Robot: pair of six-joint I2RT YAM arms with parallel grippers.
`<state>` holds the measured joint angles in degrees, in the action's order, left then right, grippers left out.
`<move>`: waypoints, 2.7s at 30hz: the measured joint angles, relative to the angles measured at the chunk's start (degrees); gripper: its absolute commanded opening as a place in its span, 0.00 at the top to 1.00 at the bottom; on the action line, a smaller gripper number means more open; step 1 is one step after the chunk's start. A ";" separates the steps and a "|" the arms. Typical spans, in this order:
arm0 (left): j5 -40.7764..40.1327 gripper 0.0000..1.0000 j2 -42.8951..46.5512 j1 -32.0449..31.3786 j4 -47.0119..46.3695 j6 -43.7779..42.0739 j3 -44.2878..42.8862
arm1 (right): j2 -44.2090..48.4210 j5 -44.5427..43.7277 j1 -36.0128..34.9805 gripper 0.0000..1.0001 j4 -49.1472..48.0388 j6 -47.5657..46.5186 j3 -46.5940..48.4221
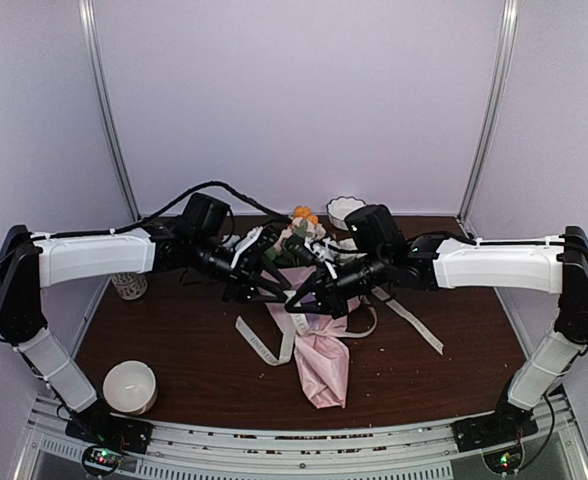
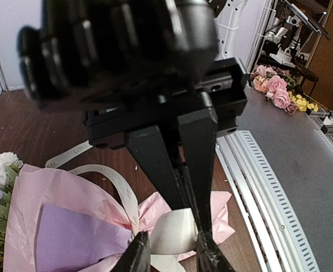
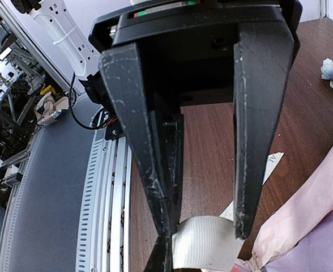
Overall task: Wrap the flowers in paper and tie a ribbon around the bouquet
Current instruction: Cross the half-tied ribbon over the folded bouquet.
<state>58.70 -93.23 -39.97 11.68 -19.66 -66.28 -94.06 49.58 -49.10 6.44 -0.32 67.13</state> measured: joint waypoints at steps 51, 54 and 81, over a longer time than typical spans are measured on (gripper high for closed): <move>-10.84 1.00 4.74 -2.86 -10.56 6.84 7.48 | -8.11 -44.09 26.47 0.37 39.56 5.29 -3.82; -11.15 1.00 4.74 -2.86 -10.21 6.49 7.45 | -8.20 -41.90 26.40 0.58 40.37 4.68 -3.82; -21.00 1.00 12.83 -9.29 -13.51 5.66 14.86 | 2.97 -35.71 -2.86 1.00 36.35 9.75 37.03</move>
<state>37.69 -80.40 -49.25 -1.83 -14.00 -51.42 -91.09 13.87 -51.96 42.78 9.43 104.16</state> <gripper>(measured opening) 0.010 0.007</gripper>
